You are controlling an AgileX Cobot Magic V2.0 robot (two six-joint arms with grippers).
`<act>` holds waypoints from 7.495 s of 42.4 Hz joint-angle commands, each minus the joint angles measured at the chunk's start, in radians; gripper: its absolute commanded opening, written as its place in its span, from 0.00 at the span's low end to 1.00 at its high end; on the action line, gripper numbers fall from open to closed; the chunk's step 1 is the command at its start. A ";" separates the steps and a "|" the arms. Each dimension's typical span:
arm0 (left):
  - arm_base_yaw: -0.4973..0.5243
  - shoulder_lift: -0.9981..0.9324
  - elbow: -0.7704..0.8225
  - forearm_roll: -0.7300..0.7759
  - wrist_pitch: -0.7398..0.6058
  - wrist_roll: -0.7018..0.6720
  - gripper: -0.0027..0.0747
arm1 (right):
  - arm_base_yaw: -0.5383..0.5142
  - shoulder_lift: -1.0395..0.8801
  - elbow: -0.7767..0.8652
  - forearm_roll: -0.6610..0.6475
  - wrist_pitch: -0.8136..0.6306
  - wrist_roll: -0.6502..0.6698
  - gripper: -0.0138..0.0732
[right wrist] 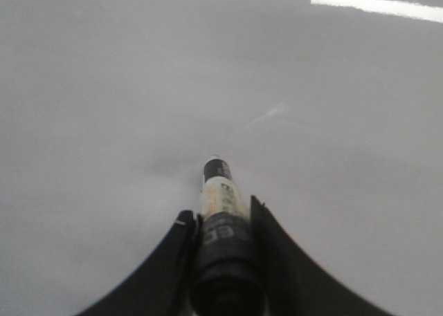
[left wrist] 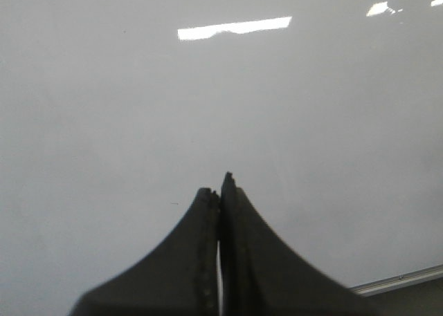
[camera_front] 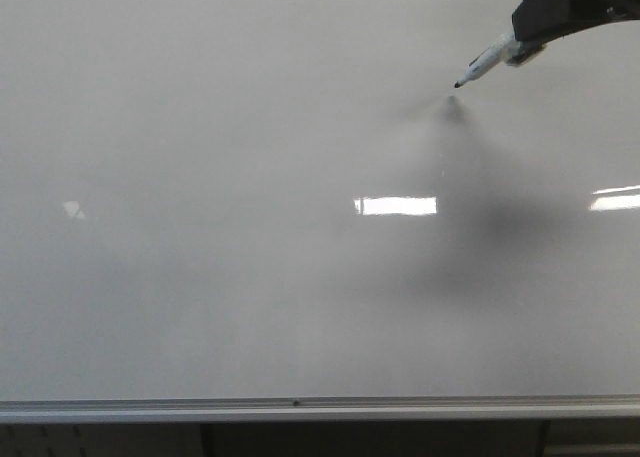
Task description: Write number 1 on whiteboard
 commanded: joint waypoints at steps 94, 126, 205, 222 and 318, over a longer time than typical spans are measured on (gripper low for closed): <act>0.000 0.000 -0.027 -0.024 -0.075 -0.009 0.01 | -0.176 -0.655 0.124 -0.182 0.170 0.141 0.09; 0.000 0.000 -0.027 -0.024 -0.075 -0.009 0.01 | -0.176 -0.853 0.340 -0.138 0.092 0.141 0.09; 0.000 0.002 -0.027 -0.026 -0.131 -0.009 0.01 | -0.175 -0.754 0.186 -0.138 0.400 0.077 0.09; -0.113 0.194 -0.139 -0.271 0.159 0.310 0.01 | -0.017 -0.499 -0.081 0.051 0.834 -0.151 0.09; -0.759 0.686 -0.520 -0.241 0.399 0.415 0.01 | 0.068 -0.205 -0.175 0.574 1.086 -0.594 0.54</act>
